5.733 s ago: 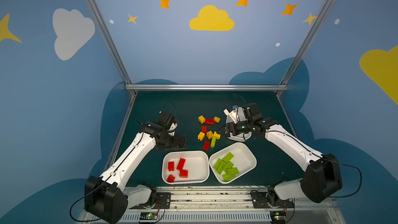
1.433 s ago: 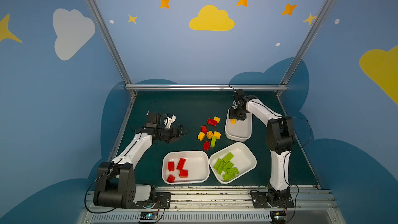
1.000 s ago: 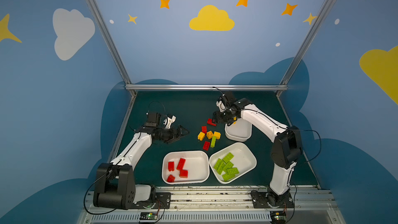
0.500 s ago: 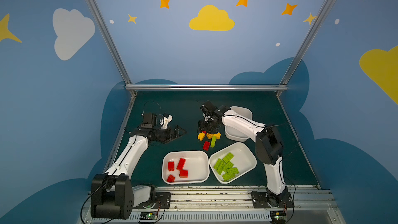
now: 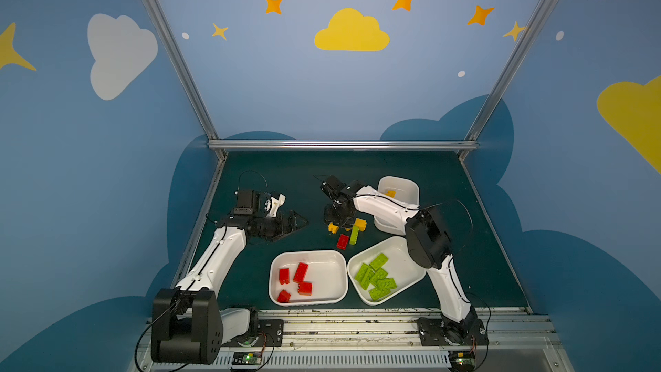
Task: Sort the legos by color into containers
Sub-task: 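Return the right gripper to the pile and grasp a yellow brick, then carry the yellow brick with the right gripper and drop it into the far bin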
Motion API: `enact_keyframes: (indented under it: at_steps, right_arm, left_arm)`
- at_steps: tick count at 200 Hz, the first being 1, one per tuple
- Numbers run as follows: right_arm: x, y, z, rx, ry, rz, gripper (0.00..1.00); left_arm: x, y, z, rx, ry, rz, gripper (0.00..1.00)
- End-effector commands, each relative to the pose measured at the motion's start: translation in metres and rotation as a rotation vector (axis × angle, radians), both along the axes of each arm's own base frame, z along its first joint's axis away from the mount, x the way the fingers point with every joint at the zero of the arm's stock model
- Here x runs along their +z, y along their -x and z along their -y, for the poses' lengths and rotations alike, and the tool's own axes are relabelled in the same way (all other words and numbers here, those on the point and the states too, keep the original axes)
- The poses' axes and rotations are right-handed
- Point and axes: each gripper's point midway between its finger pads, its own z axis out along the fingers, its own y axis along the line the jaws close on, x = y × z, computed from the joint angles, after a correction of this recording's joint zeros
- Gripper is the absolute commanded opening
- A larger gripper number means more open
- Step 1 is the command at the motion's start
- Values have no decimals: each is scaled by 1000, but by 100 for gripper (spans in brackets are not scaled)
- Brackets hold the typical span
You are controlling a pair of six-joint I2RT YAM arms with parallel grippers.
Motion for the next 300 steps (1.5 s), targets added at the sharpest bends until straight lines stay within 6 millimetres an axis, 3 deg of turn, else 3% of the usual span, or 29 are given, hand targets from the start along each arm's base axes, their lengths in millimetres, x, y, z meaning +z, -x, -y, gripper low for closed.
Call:
enact_keyframes:
  at_steps: [1, 92, 117, 145, 178, 210, 245, 274, 300]
  right_arm:
    - [-6, -3, 2, -28, 34, -1, 61]
    - [-29, -13, 1, -16, 109, 17, 49]
    - [-30, -13, 1, 18, 146, 31, 39]
    - [-9, -19, 4, 44, 150, 85, 25]
    - [41, -24, 16, 92, 147, 181, 18]
    - [81, -20, 55, 91, 135, 224, 18]
    - [110, -20, 121, 33, 118, 246, 18]
    - [113, -25, 172, -5, 110, 232, 19]
    - [103, -37, 200, -43, 89, 192, 19]
  left_arm:
    - [-1, 6, -2, -8, -10, 14, 100]
    - [-5, 14, -4, -5, -14, 10, 99]
    - [-5, 14, -4, -5, -14, 9, 99]
    - [-3, 13, -4, -3, -10, 16, 99]
    - [1, 10, -2, -7, 12, 21, 100]
    - [10, 7, 1, -12, 37, 38, 100]
    - [16, 2, 5, -15, 78, 45, 99]
    - [19, -3, 10, -18, 110, 50, 99]
    - [20, -7, 14, -28, 114, 46, 99]
